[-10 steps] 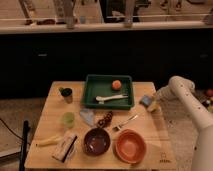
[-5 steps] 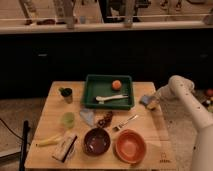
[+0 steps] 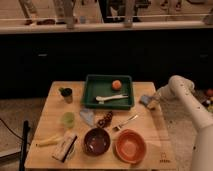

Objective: Place sponge in red bowl

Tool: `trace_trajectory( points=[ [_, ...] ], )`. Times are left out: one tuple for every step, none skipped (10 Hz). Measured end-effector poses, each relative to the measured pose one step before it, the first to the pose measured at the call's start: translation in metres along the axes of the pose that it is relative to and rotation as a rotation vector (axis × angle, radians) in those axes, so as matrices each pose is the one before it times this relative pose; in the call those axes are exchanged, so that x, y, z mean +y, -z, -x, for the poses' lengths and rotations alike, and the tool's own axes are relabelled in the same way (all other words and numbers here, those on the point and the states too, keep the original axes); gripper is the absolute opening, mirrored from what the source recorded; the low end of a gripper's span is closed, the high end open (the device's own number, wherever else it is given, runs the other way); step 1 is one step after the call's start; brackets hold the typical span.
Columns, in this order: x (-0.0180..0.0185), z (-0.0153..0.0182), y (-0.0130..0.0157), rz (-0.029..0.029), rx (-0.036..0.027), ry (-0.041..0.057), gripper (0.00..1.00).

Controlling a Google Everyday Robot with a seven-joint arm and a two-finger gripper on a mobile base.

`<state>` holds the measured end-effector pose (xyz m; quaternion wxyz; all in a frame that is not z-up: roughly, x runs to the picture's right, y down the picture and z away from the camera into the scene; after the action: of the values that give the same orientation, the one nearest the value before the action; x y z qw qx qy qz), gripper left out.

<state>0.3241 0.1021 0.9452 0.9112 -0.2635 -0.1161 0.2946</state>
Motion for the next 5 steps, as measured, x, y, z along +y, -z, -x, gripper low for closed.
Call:
trace_trajectory(
  points=[
    [-0.00012,0.00019,0.00204,-0.00014,-0.00129,0.01227,0.0],
    [-0.00053,0.00034,0.00241,-0.00192,-0.00252,0.01126,0.0],
    [-0.00076,0.00103,0.00281,-0.0027,-0.00228,0.01225,0.0],
    [-0.00055,0.00148,0.00201,-0.00217,-0.00199,0.00738,0.0],
    [-0.00043,0.00026,0.00203,-0.00241,-0.00107,0.00568,0.0]
  ],
)
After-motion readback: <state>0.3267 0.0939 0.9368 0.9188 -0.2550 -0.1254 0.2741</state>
